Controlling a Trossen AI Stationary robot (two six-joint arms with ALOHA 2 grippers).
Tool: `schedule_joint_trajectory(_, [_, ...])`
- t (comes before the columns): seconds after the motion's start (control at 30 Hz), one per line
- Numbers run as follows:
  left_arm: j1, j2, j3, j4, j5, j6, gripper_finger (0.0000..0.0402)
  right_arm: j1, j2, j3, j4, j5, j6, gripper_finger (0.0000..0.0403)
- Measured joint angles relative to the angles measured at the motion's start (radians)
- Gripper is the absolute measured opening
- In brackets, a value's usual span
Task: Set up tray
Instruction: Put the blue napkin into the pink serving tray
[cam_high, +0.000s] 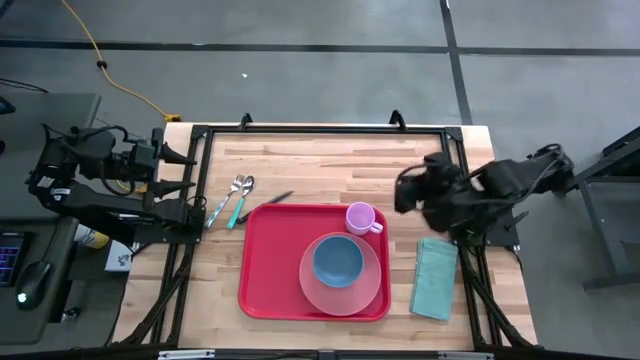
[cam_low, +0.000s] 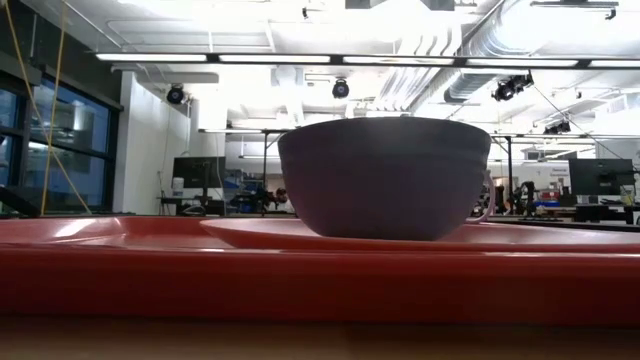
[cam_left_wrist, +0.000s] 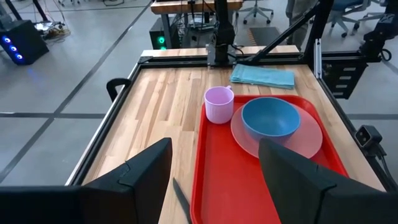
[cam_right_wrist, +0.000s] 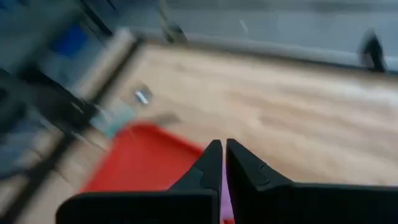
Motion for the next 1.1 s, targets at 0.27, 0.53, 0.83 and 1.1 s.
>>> schedule_joint_trajectory(0.27, [0.0,0.0,0.0,0.0,0.0,0.007,0.0273,0.084,-0.109,0.045,0.255,0.307,-0.317,0.0])
schedule_joint_trajectory(0.53, [0.0,0.0,0.0,0.0,0.001,0.016,0.0273,0.213,-0.162,0.043,0.313,0.465,-0.45,0.0])
schedule_joint_trajectory(0.83, [0.0,0.0,0.0,0.0,0.001,0.017,0.0273,0.345,-0.244,0.043,0.405,0.698,-0.642,0.0])
schedule_joint_trajectory(1.1, [0.0,0.0,0.0,0.0,0.001,0.008,0.0273,0.352,-0.279,0.043,0.406,0.714,-0.671,0.0])
